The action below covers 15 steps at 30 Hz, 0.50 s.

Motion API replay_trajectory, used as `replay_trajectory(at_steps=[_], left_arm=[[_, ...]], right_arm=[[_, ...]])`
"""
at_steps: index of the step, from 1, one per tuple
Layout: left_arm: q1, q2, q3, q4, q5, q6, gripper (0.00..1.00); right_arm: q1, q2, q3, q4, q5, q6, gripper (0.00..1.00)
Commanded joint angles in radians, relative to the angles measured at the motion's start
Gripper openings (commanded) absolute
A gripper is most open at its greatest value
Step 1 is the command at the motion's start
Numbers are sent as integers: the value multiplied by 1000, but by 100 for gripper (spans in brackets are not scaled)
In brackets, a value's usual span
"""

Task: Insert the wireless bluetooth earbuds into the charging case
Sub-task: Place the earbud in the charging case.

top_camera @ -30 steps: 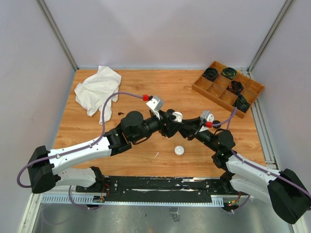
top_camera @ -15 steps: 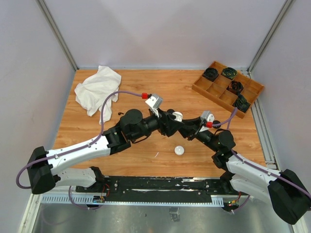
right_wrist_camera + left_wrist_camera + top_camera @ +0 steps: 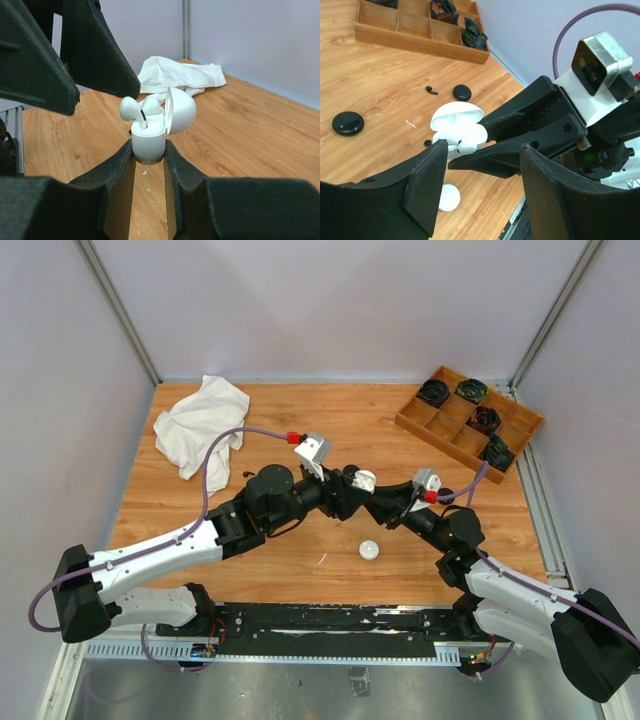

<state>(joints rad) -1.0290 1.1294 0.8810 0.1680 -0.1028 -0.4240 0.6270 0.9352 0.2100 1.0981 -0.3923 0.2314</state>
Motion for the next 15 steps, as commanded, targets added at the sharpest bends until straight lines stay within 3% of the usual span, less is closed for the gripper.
replay_trajectory(at_steps=[1, 15], left_arm=[[5, 29, 49, -36, 37, 9, 64], [4, 51, 59, 6, 148, 1, 55]], right_arm=[[-24, -6, 5, 36, -6, -14, 6], [-24, -1, 5, 35, -6, -12, 5]])
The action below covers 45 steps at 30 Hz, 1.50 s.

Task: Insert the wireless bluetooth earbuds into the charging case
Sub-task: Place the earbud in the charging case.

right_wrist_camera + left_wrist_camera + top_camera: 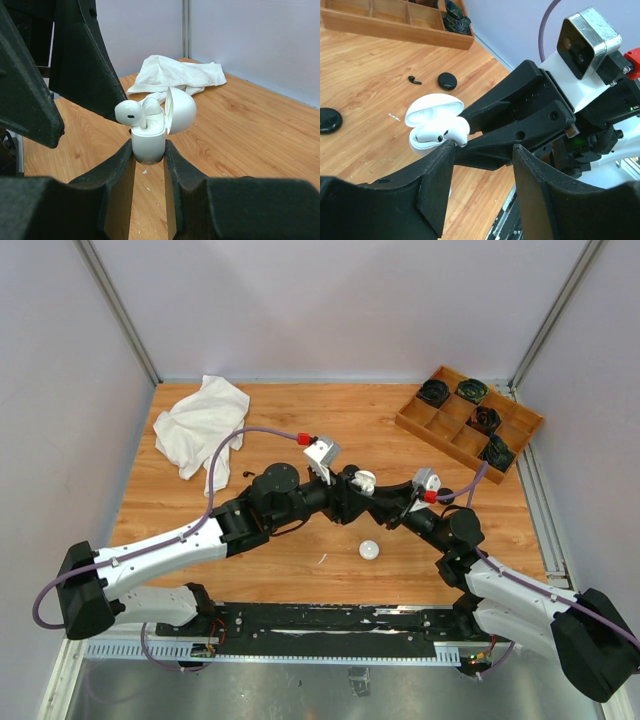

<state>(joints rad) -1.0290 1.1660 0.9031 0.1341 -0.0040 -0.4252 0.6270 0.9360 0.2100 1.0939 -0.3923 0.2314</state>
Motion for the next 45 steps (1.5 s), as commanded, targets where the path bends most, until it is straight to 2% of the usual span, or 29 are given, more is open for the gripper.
replay_trajectory(at_steps=[1, 12, 18, 25, 31, 38, 45], left_arm=[[5, 17, 37, 43, 50, 2, 55], [8, 22, 68, 30, 48, 22, 59], [60, -20, 74, -35, 60, 47, 62], [177, -54, 64, -79, 220, 53, 67], [262, -21, 47, -36, 394, 20, 71], [287, 56, 46, 14, 528, -14, 72], [288, 80, 29, 35, 556, -25, 72]], right_arm=[[-24, -1, 5, 40, -6, -12, 6], [-23, -1, 2, 35, -10, -13, 6], [-23, 5, 8, 35, -26, -13, 6], [-24, 15, 20, 40, -68, -6, 6], [-24, 28, 32, 50, -122, 2, 6], [-23, 43, 49, 49, -166, 16, 5], [-23, 51, 51, 50, -170, 22, 5]])
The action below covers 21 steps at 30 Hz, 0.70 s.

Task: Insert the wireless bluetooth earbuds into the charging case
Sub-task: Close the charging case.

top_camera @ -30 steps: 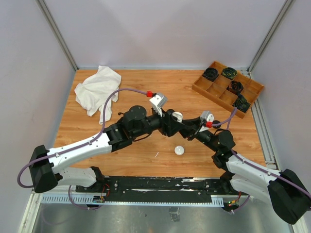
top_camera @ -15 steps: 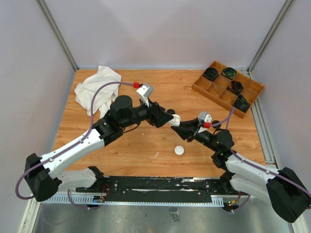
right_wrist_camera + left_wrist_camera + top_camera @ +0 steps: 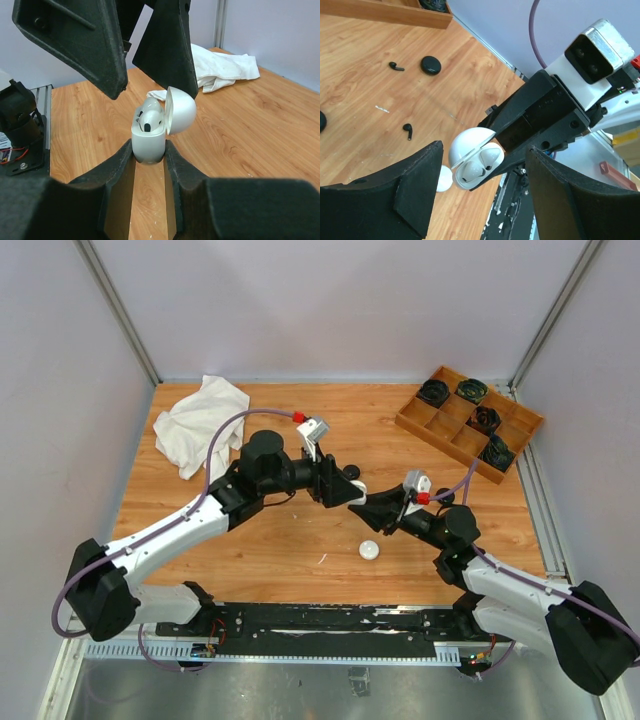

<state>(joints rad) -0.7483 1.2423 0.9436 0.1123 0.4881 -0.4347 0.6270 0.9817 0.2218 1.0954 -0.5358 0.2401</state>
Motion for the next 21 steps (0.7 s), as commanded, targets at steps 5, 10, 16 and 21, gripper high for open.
replay_trajectory(at_steps=[5, 10, 16, 21], left_arm=[[9, 12, -19, 88, 126, -28, 68], [10, -17, -40, 134, 148, -31, 64], [21, -63, -67, 152, 121, -18, 63], [29, -78, -88, 171, 121, -22, 63]], right_arm=[[-23, 19, 41, 48, -23, 17, 6], [-24, 34, 39, 46, -24, 23, 6], [-24, 50, 46, 31, -37, 29, 6], [-23, 59, 56, 11, -55, 37, 6]])
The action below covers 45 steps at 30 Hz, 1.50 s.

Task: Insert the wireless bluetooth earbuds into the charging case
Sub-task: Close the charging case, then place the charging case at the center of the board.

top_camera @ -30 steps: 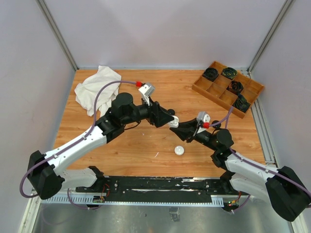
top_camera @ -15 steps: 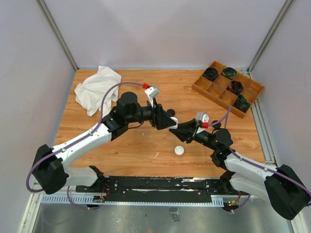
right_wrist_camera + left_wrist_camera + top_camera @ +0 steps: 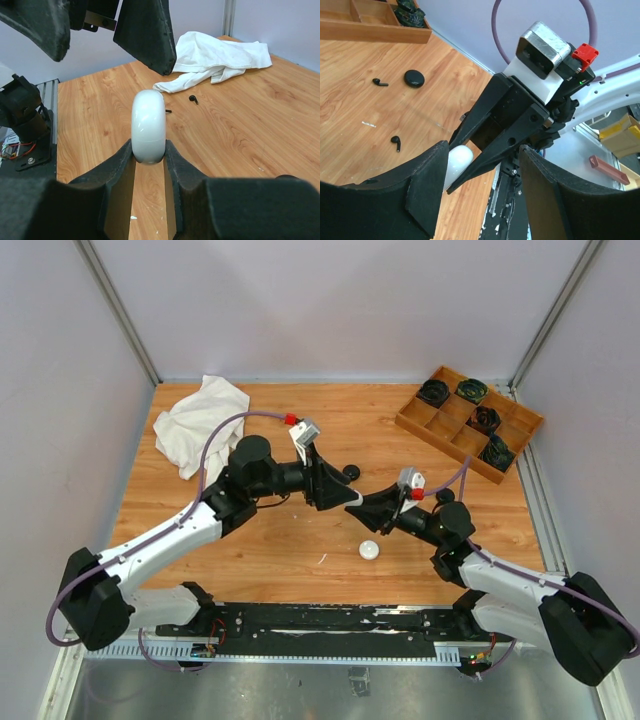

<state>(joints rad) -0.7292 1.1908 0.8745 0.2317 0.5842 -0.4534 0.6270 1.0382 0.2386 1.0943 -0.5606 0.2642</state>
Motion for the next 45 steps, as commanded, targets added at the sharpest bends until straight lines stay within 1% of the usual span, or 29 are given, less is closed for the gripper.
replay_trajectory(at_steps=[1, 3, 6, 9, 13, 18, 22, 25, 30, 34, 38, 45], left_arm=[[12, -29, -22, 49, 16, -3, 63], [19, -38, -26, 32, -13, -4, 63], [33, -58, -28, -36, -127, 9, 66], [42, -79, -29, -142, -266, 25, 68], [48, -118, -71, -214, -439, 22, 73], [51, -170, -135, -274, -587, 2, 78], [53, -205, -186, -305, -665, -18, 84], [60, -220, -225, -311, -709, -39, 92], [103, -232, -296, -320, -750, -99, 96], [131, -256, -351, -303, -743, -128, 98], [146, -283, -381, -296, -748, -145, 99], [158, -314, -406, -289, -747, -155, 99]], right_arm=[[-24, 3, 43, 3, -31, 15, 6], [-23, 1, 51, -25, -35, 20, 6], [-24, -9, 71, -121, -29, 20, 6], [-24, -23, 108, -289, -20, 12, 5], [-24, -43, 163, -531, -5, 0, 5], [-24, -52, 226, -835, 21, -9, 4], [-24, -3, 286, -1012, 14, -25, 5], [-17, 54, 299, -1054, 7, -25, 6], [33, 194, 345, -1097, -16, -19, 10], [69, 326, 412, -1164, -27, -34, 13], [109, 419, 467, -1201, -29, -48, 18], [141, 516, 527, -1309, -11, -69, 24]])
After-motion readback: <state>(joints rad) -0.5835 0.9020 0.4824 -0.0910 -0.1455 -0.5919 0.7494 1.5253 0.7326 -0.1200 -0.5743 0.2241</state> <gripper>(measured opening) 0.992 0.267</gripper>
